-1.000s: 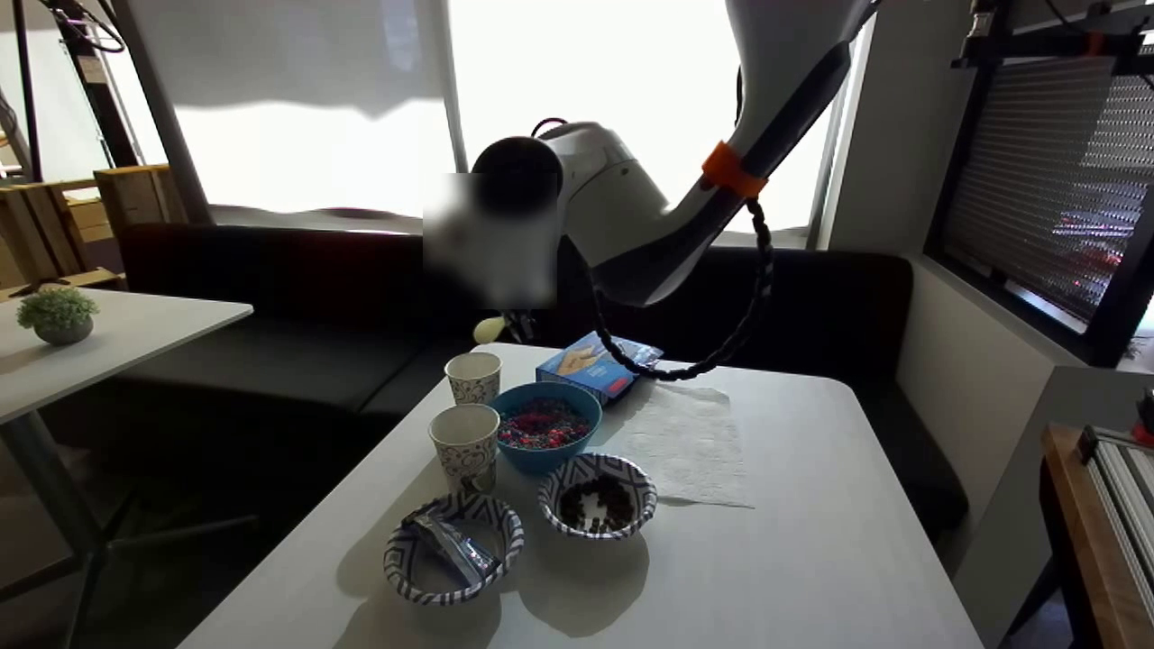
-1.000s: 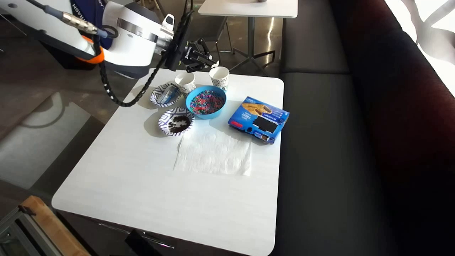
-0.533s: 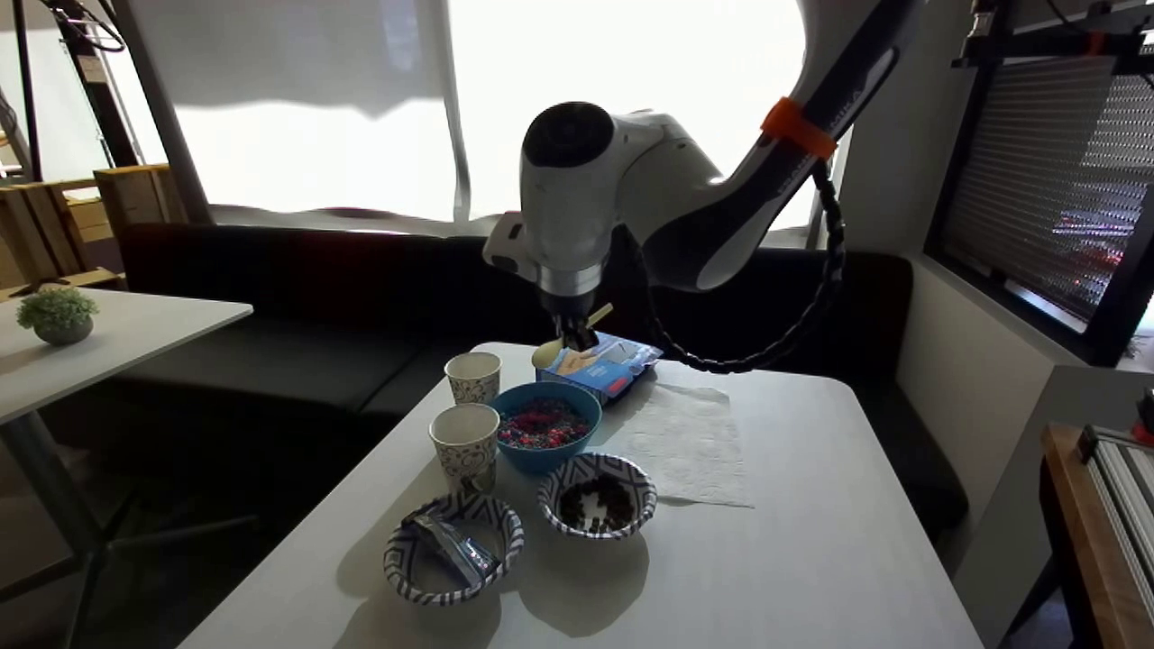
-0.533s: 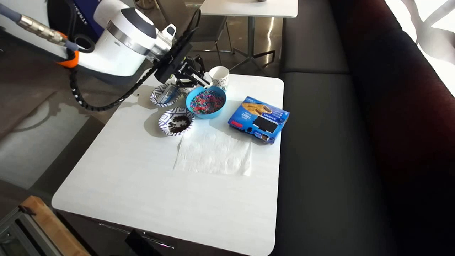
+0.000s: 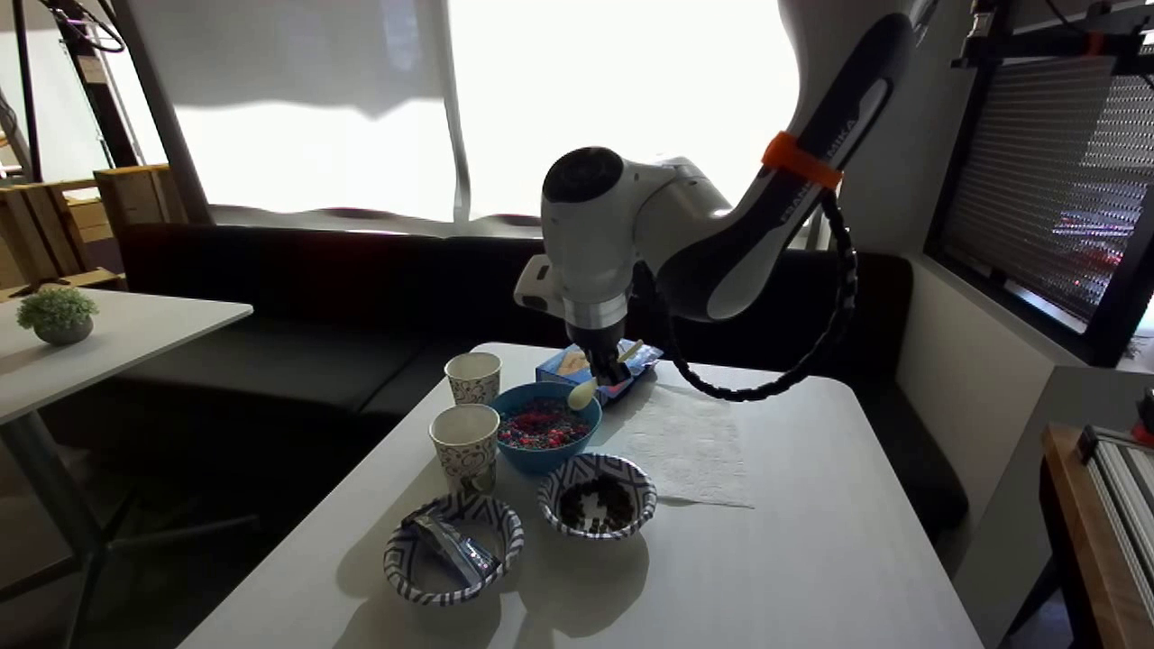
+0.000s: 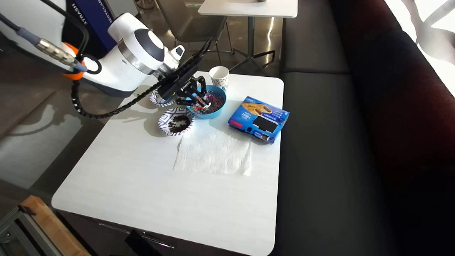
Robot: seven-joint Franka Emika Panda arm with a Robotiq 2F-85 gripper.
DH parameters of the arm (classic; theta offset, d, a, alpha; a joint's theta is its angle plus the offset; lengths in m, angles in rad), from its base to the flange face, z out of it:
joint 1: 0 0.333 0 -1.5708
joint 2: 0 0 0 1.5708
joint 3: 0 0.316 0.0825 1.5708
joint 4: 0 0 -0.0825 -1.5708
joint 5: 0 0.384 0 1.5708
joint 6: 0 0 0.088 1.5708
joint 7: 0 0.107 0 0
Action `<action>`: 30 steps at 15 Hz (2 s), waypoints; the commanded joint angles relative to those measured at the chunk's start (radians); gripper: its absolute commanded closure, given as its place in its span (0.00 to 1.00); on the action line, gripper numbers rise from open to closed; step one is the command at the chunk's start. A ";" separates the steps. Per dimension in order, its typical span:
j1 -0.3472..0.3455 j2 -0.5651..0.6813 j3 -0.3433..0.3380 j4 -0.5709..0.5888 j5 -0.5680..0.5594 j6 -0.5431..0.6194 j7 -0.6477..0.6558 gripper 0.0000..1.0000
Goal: Use the white spoon to place some cereal from the blue bowl into the coffee cup on the right.
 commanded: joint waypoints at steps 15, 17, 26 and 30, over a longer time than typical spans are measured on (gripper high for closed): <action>-0.004 0.224 0.000 0.257 0.163 0.042 -0.070 0.97; 0.002 0.245 -0.001 0.269 0.182 0.042 -0.086 0.97; 0.010 0.279 -0.011 0.291 0.215 0.096 -0.064 0.97; -0.016 0.226 0.013 0.245 0.281 0.116 -0.091 0.56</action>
